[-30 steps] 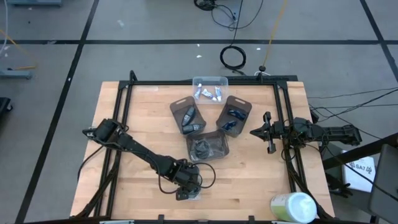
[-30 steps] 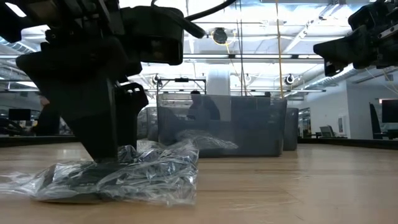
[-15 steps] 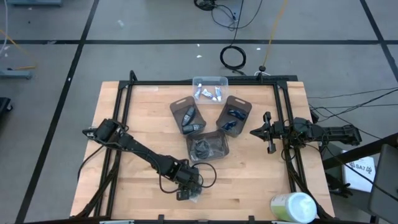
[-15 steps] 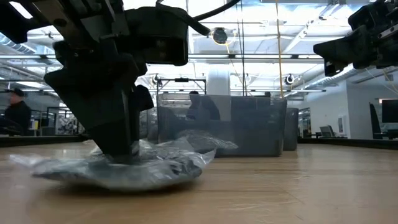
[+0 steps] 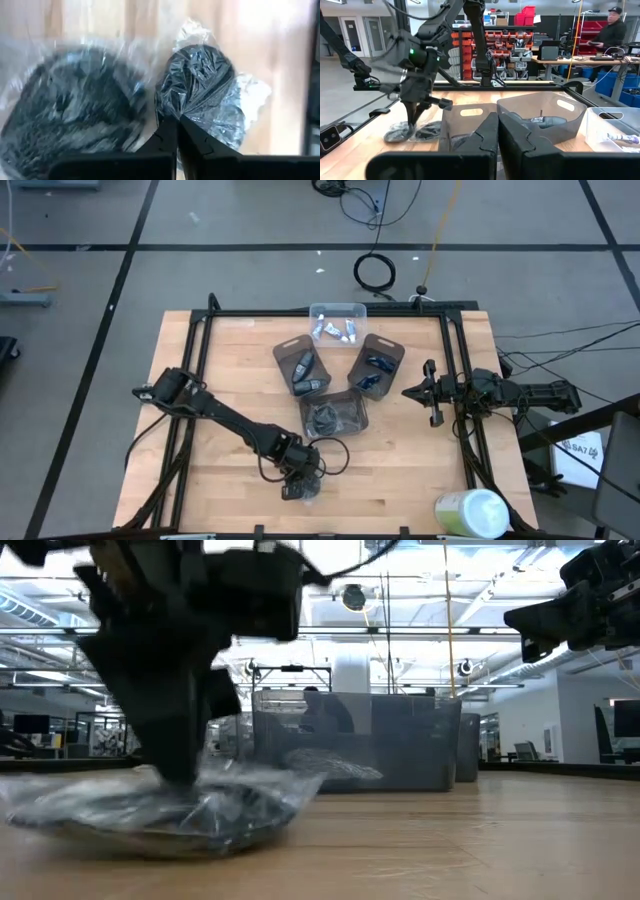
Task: Pick & Place Travel size toiletries
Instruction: Put the bottom black hairbrush into the bottom black transparent bin
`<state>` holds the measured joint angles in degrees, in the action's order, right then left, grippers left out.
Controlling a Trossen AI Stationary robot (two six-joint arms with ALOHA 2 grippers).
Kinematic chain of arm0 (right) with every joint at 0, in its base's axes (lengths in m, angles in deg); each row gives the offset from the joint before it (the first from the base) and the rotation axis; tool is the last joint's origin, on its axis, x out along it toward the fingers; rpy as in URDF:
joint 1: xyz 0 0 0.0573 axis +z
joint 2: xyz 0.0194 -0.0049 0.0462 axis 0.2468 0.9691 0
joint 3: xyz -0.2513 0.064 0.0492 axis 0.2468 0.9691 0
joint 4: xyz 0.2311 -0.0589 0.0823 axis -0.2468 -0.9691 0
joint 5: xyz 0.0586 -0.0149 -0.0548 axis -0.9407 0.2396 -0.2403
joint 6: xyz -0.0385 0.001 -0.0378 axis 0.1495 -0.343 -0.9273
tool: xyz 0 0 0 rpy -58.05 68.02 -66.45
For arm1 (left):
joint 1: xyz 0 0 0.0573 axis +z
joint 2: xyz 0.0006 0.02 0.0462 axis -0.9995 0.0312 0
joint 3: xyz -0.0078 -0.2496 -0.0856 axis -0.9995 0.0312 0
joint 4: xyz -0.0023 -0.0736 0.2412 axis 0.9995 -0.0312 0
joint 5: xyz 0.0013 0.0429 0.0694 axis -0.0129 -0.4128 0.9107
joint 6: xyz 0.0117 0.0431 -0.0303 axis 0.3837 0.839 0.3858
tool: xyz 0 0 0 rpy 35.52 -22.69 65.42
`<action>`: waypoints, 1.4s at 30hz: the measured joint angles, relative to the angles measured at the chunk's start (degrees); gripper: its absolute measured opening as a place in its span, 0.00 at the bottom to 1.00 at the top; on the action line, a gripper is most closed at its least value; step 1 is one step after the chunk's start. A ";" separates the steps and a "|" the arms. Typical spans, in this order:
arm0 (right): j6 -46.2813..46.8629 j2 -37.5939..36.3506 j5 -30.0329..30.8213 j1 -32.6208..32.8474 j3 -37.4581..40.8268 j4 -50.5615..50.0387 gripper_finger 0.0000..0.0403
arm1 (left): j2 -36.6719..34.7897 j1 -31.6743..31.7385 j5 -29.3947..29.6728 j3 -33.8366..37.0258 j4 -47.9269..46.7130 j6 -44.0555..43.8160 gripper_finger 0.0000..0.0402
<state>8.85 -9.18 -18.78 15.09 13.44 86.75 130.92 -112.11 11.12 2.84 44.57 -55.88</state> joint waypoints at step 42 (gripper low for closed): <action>0.00 0.00 -0.01 0.02 -0.02 0.01 0.01 | -19.88 4.91 19.53 -0.16 2.12 8.50 0.00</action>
<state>8.85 -9.18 -18.80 15.11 13.43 86.76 111.03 -107.20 30.65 2.68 46.70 -47.37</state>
